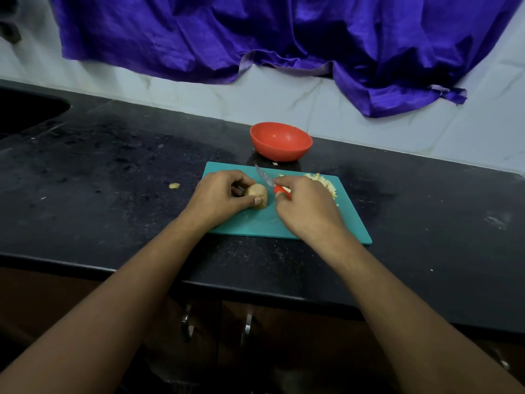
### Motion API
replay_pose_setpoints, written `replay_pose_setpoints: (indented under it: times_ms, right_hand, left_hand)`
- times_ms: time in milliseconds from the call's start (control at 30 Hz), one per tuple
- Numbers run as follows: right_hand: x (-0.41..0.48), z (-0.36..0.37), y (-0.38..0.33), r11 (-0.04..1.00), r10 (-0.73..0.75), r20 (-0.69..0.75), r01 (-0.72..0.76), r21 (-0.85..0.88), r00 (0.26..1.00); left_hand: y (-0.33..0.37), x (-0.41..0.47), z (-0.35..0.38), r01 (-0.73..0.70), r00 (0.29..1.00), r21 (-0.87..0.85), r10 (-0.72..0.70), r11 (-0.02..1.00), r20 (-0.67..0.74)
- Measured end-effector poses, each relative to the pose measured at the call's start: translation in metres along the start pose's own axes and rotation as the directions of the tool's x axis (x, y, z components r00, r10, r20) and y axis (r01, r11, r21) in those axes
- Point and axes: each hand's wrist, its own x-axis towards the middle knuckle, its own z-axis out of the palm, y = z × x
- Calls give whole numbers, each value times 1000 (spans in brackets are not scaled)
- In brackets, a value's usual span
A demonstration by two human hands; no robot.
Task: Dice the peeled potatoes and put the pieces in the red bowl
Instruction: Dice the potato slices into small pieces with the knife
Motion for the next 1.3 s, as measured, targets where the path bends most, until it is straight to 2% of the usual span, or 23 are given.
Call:
replay_pose_setpoints:
  times_ms: [333, 567, 767, 1067, 1200, 1300]
  right_hand:
    - [18, -8, -16, 992, 15, 129, 1, -123, 991]
    - [17, 7, -18, 992, 33, 105, -20, -125, 994]
    - [-18, 35, -10, 976, -71, -12, 67, -207, 997]
    - [-33, 37, -9, 937, -101, 74, 120, -329, 992]
    - [-30, 31, -5, 940, -103, 99, 129, -316, 990]
    - [-33, 27, 13, 984, -41, 39, 48, -174, 998]
  left_hand:
    - [0, 0, 1, -19, 1000, 11, 19, 1000, -6]
    - [0, 1, 1, -16, 1000, -1, 16, 1000, -9]
    - [2, 1, -1, -2, 1000, -4, 2, 1000, -15]
    - [4, 0, -2, 1, 1000, -1, -1, 1000, -17]
    - [7, -1, -2, 7, 999, -3, -7, 1000, -35]
    - [6, -1, -2, 26, 998, -8, -26, 1000, -52]
